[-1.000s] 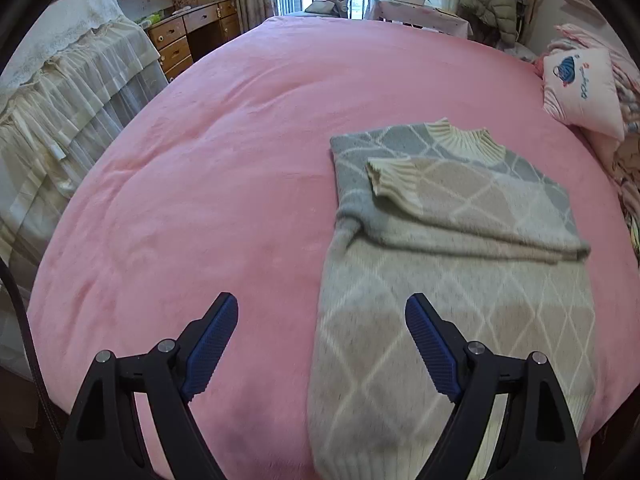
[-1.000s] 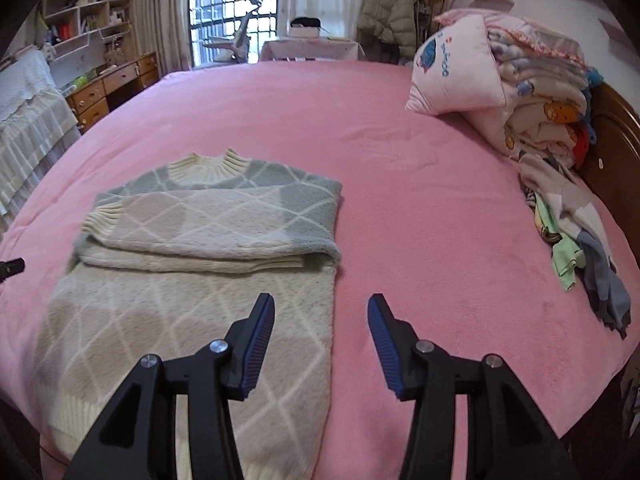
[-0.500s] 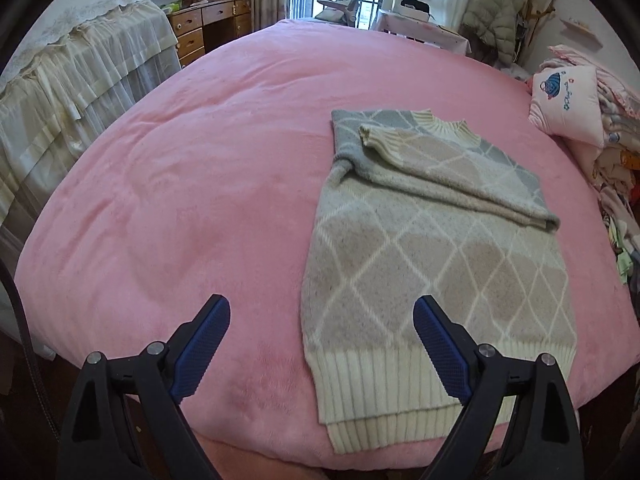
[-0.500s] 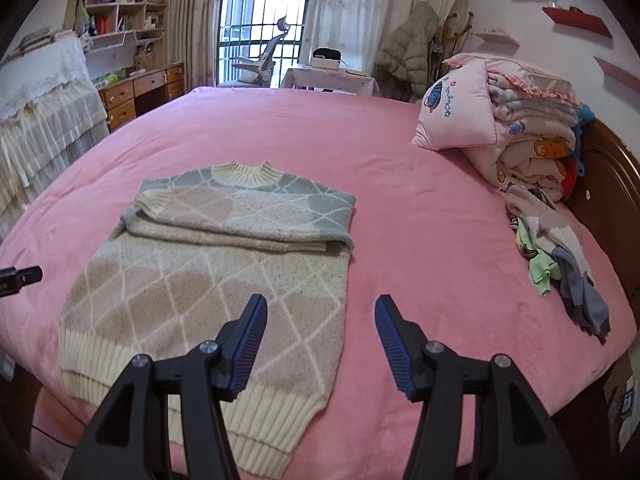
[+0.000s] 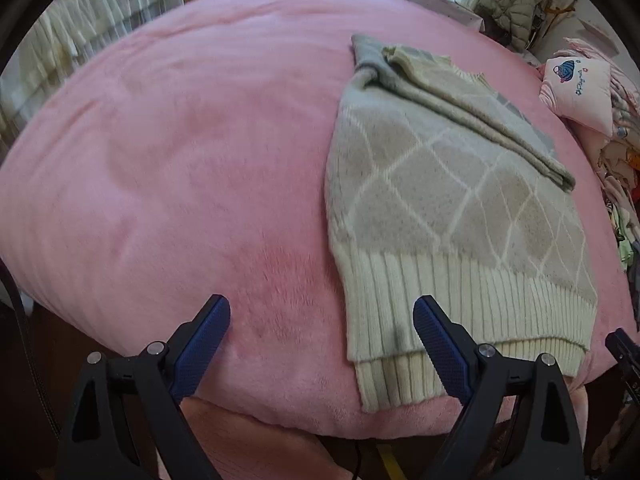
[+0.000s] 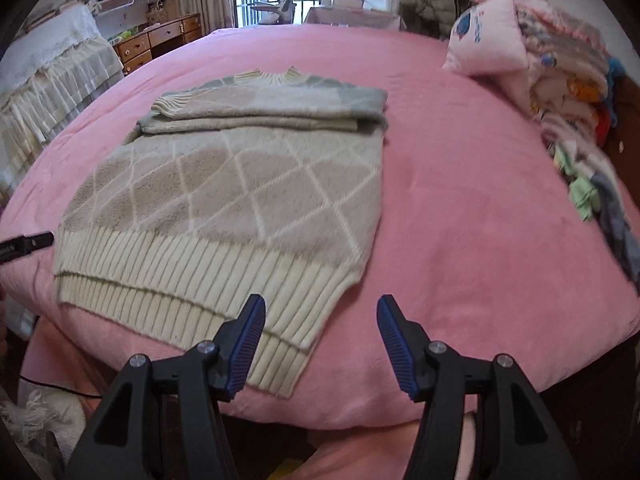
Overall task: Fold small clothes
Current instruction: 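Open the left tool and withdraw both tools from the sweater, then grasp the ribbed hem with both tools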
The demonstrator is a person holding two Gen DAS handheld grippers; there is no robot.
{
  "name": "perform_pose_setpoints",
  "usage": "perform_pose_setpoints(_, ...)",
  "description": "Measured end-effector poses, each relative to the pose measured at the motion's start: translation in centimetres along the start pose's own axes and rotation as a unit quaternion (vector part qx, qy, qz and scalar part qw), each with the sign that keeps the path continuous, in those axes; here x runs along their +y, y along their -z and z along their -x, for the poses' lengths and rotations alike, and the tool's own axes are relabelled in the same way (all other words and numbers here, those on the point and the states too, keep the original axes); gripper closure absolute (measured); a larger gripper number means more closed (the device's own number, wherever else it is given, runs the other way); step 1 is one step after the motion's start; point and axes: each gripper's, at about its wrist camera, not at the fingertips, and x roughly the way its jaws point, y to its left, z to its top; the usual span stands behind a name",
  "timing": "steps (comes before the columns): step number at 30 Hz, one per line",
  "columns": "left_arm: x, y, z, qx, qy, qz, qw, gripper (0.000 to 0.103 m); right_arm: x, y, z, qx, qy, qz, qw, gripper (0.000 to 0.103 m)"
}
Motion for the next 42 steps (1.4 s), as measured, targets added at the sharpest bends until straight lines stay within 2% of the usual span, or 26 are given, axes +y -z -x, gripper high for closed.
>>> perform_pose_setpoints(3, 0.3, 0.6, -1.1, 0.021, 0.015, 0.010, 0.9996, 0.011, -0.9, 0.4, -0.8, 0.016, -0.032, -0.034, 0.999, 0.045)
perform_pose_setpoints(10, -0.1, 1.0, -2.1, 0.029, 0.022, 0.006, 0.9993, 0.011, -1.7, 1.2, -2.2, 0.040, -0.048, -0.064, 0.996, 0.045)
perform_pose_setpoints(20, -0.9, 1.1, -1.9, 0.029, 0.030, -0.008, 0.9991, 0.013, -1.3, 1.6, -3.4, 0.061, -0.058, -0.058, 0.995, 0.045)
perform_pose_setpoints(27, -2.4, 1.4, -2.1, 0.041, 0.041, -0.027, 0.9980, 0.019, -0.8, 1.6, -4.3, 0.071, -0.063, -0.055, 0.994, 0.045)
perform_pose_setpoints(29, -2.6, 1.3, -2.2, 0.046, 0.052, -0.026, 0.9973, 0.024, -0.8, 1.6, -4.4, 0.072, -0.064, -0.054, 0.994, 0.045)
perform_pose_setpoints(35, -2.8, 1.3, -2.2, 0.055, 0.090, -0.009, 0.9944, 0.026, -0.9, 1.5, -4.8, 0.076, -0.072, -0.057, 0.993, 0.045)
perform_pose_setpoints(37, -2.5, 1.3, -2.2, 0.061, 0.117, 0.001, 0.9913, 0.037, -0.9, 1.5, -4.8, 0.077, -0.077, -0.056, 0.993, 0.045)
perform_pose_setpoints(42, -1.5, 1.0, -3.0, 0.078, 0.172, 0.045, 0.9809, 0.038, -0.8, 1.4, -4.9, 0.079, -0.091, -0.058, 0.991, 0.045)
